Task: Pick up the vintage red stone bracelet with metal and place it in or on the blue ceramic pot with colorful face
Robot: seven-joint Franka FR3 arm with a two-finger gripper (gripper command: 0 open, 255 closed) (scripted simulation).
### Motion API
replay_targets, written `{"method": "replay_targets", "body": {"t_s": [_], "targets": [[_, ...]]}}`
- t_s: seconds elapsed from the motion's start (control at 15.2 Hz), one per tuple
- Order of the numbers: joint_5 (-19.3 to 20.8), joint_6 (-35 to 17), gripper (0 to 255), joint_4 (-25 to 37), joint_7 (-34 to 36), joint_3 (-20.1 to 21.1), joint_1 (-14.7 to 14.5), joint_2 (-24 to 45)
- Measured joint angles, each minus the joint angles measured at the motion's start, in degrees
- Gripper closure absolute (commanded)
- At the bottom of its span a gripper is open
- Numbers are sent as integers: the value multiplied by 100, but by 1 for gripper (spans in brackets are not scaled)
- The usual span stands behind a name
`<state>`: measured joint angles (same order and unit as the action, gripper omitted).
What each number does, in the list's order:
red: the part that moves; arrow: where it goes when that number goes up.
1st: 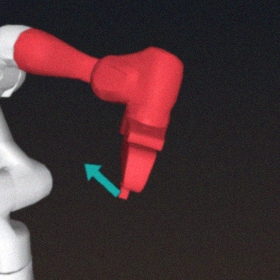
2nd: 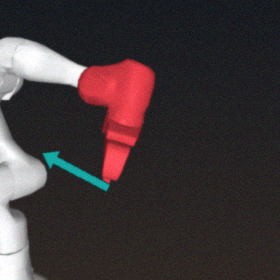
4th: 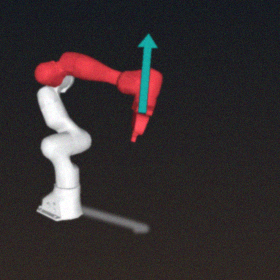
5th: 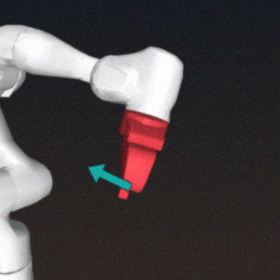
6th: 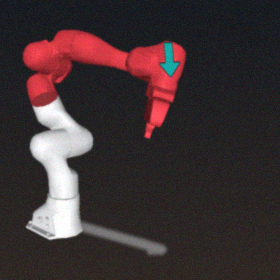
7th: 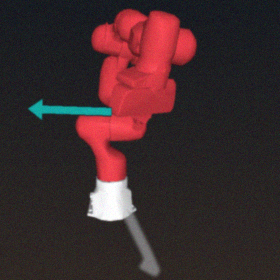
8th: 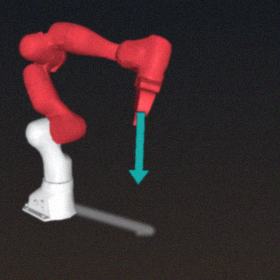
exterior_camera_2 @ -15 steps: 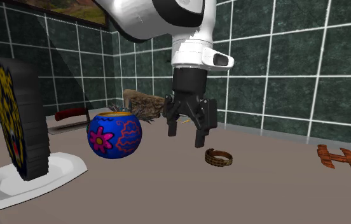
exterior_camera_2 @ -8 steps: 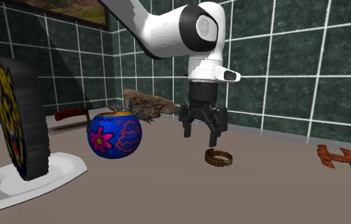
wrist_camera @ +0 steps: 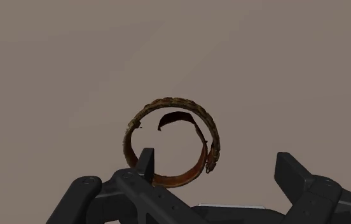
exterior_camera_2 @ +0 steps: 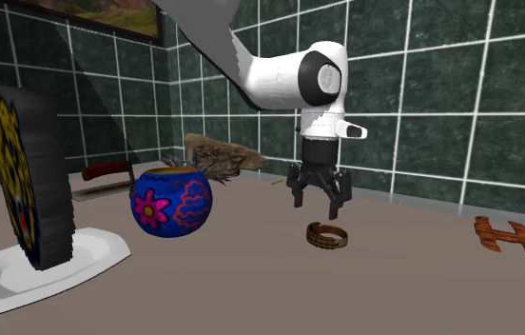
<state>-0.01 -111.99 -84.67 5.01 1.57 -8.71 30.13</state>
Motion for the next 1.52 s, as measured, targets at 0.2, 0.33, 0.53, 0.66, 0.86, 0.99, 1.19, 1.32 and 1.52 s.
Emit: {"method": "replay_targets", "body": {"t_s": [0.2,0.33,0.53,0.66,0.86,0.99,1.19,1.32,1.52], "targets": [[4,-104,0,85,3,2,-9,175],[5,-226,0,41,-8,-1,-3,250],[7,-407,0,-51,-3,0,-9,340],[7,-439,0,-78,0,1,-11,345],[7,-449,0,-86,0,1,-11,345],[7,-450,255,-86,0,1,-11,345],[14,-452,255,-84,0,-12,0,329],[13,-450,255,-85,3,-9,-5,327],[11,-439,255,-78,-1,-6,-5,330]]}}
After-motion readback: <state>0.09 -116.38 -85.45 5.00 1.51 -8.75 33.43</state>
